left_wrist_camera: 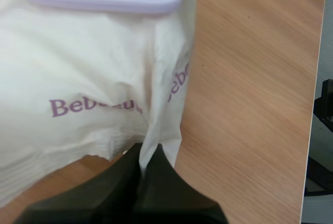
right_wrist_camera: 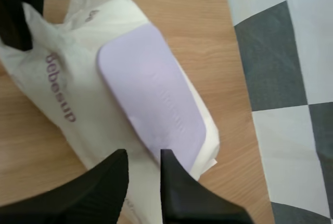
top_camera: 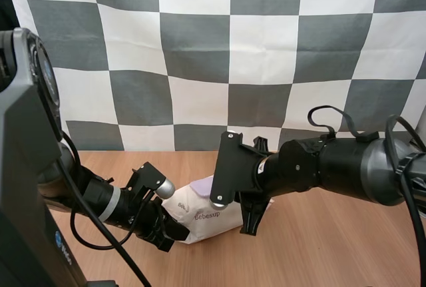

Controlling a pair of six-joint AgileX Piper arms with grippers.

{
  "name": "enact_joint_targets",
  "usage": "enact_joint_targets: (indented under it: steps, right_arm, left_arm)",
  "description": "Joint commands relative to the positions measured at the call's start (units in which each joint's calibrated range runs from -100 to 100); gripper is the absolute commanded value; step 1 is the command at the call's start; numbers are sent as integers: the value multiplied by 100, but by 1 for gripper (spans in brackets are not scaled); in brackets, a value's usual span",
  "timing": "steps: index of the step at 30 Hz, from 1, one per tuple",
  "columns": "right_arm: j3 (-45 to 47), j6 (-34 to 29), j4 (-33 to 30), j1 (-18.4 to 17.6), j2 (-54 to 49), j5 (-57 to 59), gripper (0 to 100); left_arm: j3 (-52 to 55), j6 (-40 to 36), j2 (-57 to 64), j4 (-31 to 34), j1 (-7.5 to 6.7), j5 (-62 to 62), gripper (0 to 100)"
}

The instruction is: Open the wet wipes lid

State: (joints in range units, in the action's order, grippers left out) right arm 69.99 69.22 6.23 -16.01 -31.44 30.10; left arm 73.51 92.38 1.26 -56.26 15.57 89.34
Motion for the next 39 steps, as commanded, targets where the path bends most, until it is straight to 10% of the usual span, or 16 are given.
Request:
enact_joint_targets:
  steps: [1,39]
  right_arm:
    - [8,13,-5,5,78,-112,30]
    - [8,38,457,-145,488,-802,30]
  left_arm:
    - [-10,100,6,-3,-3,19,0]
    - [-10,100,6,-35,-3,-60,0]
